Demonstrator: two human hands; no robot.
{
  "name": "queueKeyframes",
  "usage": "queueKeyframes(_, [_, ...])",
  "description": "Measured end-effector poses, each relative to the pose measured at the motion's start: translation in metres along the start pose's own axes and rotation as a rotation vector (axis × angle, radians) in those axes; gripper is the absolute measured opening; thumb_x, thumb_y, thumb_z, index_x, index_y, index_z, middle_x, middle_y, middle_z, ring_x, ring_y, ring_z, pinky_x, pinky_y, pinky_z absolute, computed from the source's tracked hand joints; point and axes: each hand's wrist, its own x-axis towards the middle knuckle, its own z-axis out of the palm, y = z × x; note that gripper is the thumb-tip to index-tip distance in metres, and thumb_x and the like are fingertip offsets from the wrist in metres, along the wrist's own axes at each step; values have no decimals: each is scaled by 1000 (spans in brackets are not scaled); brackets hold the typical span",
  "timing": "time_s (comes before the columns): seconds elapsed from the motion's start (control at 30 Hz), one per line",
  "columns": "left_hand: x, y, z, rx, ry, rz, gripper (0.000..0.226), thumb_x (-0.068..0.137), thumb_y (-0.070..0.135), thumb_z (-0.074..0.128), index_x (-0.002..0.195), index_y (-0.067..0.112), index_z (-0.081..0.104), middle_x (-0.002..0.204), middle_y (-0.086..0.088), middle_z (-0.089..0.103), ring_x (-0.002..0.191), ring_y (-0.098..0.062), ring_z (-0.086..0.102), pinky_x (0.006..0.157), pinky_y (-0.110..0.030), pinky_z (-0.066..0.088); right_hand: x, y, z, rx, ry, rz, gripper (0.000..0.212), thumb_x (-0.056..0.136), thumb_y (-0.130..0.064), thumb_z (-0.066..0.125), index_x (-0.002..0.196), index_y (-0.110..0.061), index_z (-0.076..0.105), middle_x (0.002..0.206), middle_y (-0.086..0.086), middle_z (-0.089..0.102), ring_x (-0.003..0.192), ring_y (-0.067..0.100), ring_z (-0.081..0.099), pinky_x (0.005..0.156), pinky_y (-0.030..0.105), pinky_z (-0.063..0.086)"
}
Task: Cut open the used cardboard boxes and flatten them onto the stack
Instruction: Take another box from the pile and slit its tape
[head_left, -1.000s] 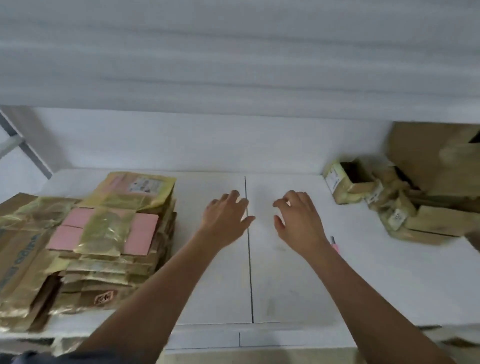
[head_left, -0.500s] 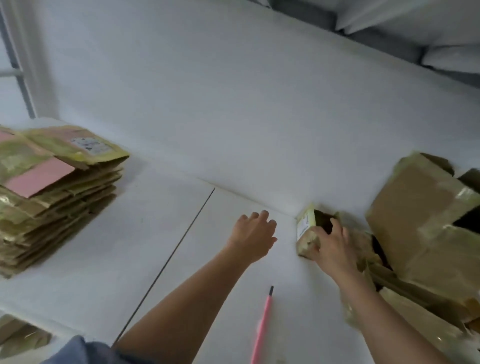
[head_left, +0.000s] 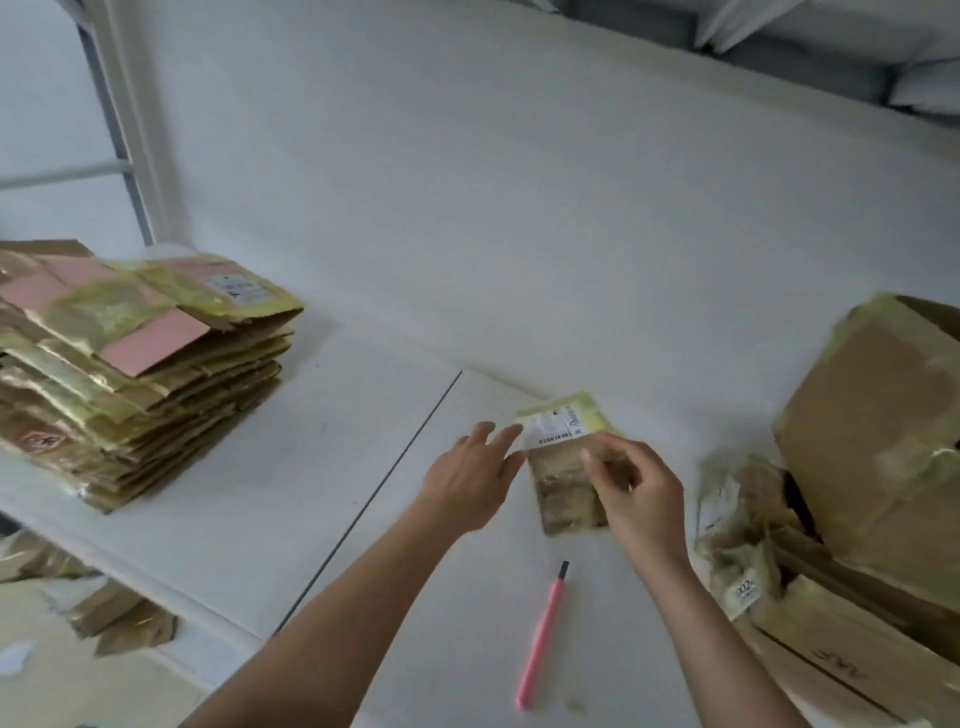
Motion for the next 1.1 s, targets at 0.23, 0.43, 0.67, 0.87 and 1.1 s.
queueKeyframes(0.23, [-56,-40,-64,-443,157,-123,59,97,59,28,143,27,45,142,3,50,131,-12,44,108,-26,33,-41,-63,57,882,24,794,11,93,-3,62,89,-13,61,89,10,69,82,25,65,63,43,58])
queueKeyframes(0.43, [-91,-60,-78,-228,-72,-161,67,85,60,61,141,25,50,153,9,36,147,-17,15,119,-38,20,-97,-70,94,782,-233,975,12,89,0,64,99,-5,59,99,19,65,87,29,65,65,45,60])
queueKeyframes(0.67, [-106,-54,-40,-102,-241,-105,70,85,59,62,147,37,36,159,22,14,146,-6,-17,122,-43,8,-118,-21,58,-326,-281,461,29,99,-14,50,126,-19,61,107,4,55,102,25,60,83,36,52])
queueKeyframes(0.87, [-108,-57,-38,-129,-247,-108,67,88,57,60,147,37,37,159,23,15,147,-7,-17,122,-44,7,-129,19,22,-963,-696,178,50,93,-33,52,141,-44,42,127,-5,43,124,15,42,84,24,48])
queueKeyframes(1.1, [-110,-56,-45,-159,-250,-108,57,97,40,55,150,32,35,160,21,14,148,-7,-14,122,-40,10,-109,6,24,-942,-507,10,14,95,-26,52,107,-26,57,103,-7,57,102,14,56,66,30,50])
